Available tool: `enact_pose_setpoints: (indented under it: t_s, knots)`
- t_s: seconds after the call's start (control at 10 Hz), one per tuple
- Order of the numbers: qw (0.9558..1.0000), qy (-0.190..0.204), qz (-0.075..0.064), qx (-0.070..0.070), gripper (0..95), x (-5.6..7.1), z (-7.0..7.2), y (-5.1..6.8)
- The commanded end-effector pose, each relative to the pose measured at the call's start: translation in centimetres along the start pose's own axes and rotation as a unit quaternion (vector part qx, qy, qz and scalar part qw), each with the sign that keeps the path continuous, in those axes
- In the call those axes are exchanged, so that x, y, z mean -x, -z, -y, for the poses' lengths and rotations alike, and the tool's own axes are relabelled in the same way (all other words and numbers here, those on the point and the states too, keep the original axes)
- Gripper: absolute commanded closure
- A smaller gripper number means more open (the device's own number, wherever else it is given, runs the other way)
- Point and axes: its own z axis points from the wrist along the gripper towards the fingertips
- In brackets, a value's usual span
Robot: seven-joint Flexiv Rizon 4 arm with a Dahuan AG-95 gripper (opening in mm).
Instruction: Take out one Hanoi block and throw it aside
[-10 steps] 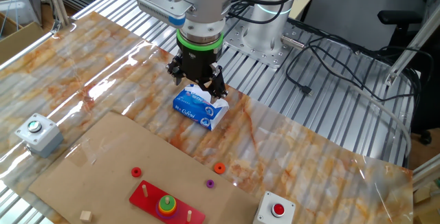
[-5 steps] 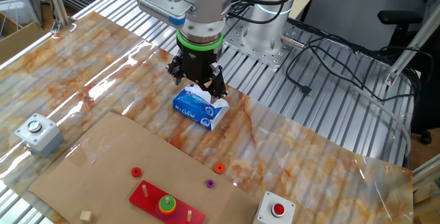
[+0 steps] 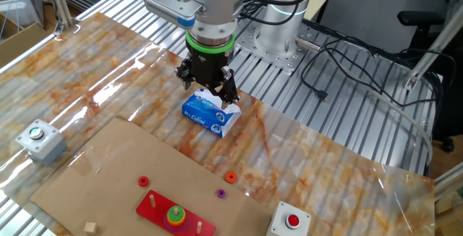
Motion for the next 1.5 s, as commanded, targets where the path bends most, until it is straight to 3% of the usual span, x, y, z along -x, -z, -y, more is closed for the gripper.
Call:
enact_pose_setpoints:
  t_s: [0.1, 0.8, 0.9, 1.0, 1.1, 1.5]
  knots:
    - [0.9924, -0.118, 0.018, 0.029, 57.0, 0.0, 0.0, 0.0]
    - [0.9913, -0.127, 0.018, 0.031, 57.0, 0.0, 0.0, 0.0]
    - [0.9919, -0.122, 0.018, 0.031, 76.0, 0.0, 0.0, 0.0]
    - [0.9932, -0.11, 0.018, 0.031, 76.0, 0.0, 0.0, 0.0]
    - [0.9941, -0.102, 0.019, 0.03, 95.0, 0.0, 0.0, 0.0]
    - [0.9944, -0.098, 0.016, 0.037, 95.0, 0.0, 0.0, 0.0]
